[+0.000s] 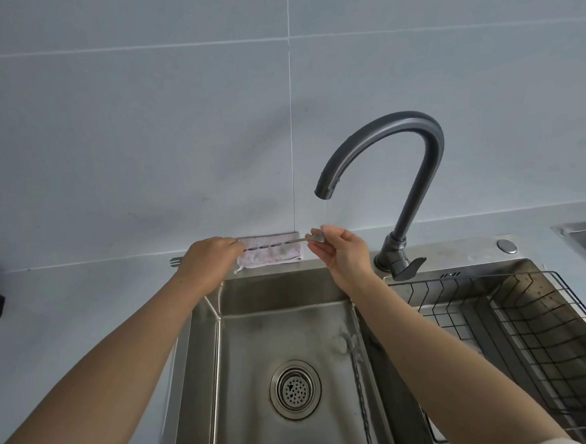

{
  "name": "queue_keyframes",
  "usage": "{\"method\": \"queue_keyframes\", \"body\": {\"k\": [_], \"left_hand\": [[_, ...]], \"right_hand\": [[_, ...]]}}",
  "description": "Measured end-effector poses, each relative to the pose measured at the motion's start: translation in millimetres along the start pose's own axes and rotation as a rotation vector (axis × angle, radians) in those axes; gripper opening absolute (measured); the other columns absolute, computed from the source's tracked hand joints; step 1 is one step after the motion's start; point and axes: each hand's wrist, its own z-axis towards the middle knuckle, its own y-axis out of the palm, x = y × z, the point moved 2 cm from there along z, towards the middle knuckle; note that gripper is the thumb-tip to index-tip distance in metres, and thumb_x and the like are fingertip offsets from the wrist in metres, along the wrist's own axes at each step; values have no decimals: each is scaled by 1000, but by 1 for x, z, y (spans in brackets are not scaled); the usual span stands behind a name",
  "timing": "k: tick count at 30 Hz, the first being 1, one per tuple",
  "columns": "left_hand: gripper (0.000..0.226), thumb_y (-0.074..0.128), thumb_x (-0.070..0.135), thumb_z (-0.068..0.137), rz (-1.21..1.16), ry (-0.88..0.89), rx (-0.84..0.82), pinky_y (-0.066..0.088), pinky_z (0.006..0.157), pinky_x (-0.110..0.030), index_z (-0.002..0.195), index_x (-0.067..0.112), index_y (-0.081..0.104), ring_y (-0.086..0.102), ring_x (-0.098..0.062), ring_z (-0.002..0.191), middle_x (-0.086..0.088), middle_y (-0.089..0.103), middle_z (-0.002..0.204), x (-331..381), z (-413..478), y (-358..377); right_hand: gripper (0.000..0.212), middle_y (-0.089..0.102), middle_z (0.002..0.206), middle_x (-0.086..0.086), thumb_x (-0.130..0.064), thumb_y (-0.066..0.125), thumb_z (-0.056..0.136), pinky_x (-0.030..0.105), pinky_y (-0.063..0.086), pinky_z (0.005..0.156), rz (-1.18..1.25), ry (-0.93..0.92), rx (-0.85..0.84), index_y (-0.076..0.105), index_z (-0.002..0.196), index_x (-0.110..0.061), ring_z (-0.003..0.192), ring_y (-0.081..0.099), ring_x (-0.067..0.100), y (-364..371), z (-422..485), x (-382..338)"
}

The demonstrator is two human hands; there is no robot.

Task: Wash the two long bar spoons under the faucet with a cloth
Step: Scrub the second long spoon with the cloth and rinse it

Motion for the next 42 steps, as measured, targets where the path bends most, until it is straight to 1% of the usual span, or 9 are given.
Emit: {"method": "queue_keyframes", "body": {"k": [9, 12, 16, 21, 25, 28, 32, 37, 42], "left_hand": [[38, 81, -16, 29, 41, -14, -26, 34, 32, -21, 53, 8, 63, 54, -24, 35, -5, 57, 42, -7, -7, 4], [31, 82, -13, 37, 36, -25, -48, 41, 34, -25, 55, 6, 65, 58, -26, 40, -8, 60, 47, -7, -6, 7], [41, 87, -11, 21, 19, -12, -45, 20, 35, -14, 44, 11, 60, 50, -21, 28, -1, 52, 37, -6, -7, 7], [45, 85, -12, 17, -3, 34, 32, 2, 42, -7, 39, 11, 55, 45, -19, 24, -1, 47, 33, -3, -4, 1], [44, 86, -10, 16, 2, 52, 22, 8, 36, -11, 38, 11, 54, 45, -19, 24, -1, 47, 33, -2, -3, 1], [43, 86, -9, 17, 11, 51, 47, -4, 44, -7, 37, 11, 53, 45, -18, 24, 0, 47, 33, -1, -2, 0], [44, 87, -7, 18, 27, 55, 52, -5, 47, -7, 34, 12, 51, 41, -16, 24, 2, 43, 32, -1, -2, 0], [43, 88, -4, 21, 41, 65, 65, -6, 48, -8, 34, 12, 51, 34, -15, 27, 1, 41, 32, 2, -3, -5], [42, 89, -1, 18, 73, 55, 79, -7, 51, -7, 34, 13, 53, 40, -16, 25, 1, 45, 32, 5, -2, -11]], "right_hand": [[16, 61, 67, 6, -9, 59, 89, 19, 58, 57, -424, -71, 155, 57, 73, -10, 43, 62, 6, -4, 5, 8], [15, 61, 71, 8, -2, 57, 89, 20, 58, 61, -230, 9, 115, 57, 75, -6, 55, 65, 13, -4, 5, 11], [15, 69, 59, 7, 3, 51, 91, 23, 59, 57, 100, 132, -15, 57, 78, -3, 53, 68, 13, -2, 3, 13], [18, 64, 59, 6, -14, 54, 92, 26, 56, 58, -65, 107, 71, 57, 76, -6, 53, 66, 15, 1, 3, 11], [20, 69, 61, 4, -9, 46, 96, 27, 59, 64, 42, 110, -15, 58, 80, -6, 60, 69, 15, 2, 4, 8], [17, 71, 63, 3, -1, 46, 94, 24, 60, 63, 133, 98, -90, 57, 82, -6, 59, 70, 12, 4, 3, 4], [16, 66, 71, 7, -9, 49, 95, 29, 57, 69, -37, 91, -10, 55, 80, -6, 66, 67, 17, 8, 1, 4], [12, 61, 82, 15, -5, 33, 100, 35, 54, 78, -15, 120, 39, 45, 103, -3, 75, 63, 24, 15, 3, 6], [17, 64, 77, 12, -1, 42, 96, 26, 58, 65, -79, 73, 37, 51, 83, -7, 59, 69, 15, 12, 2, 6]]}}
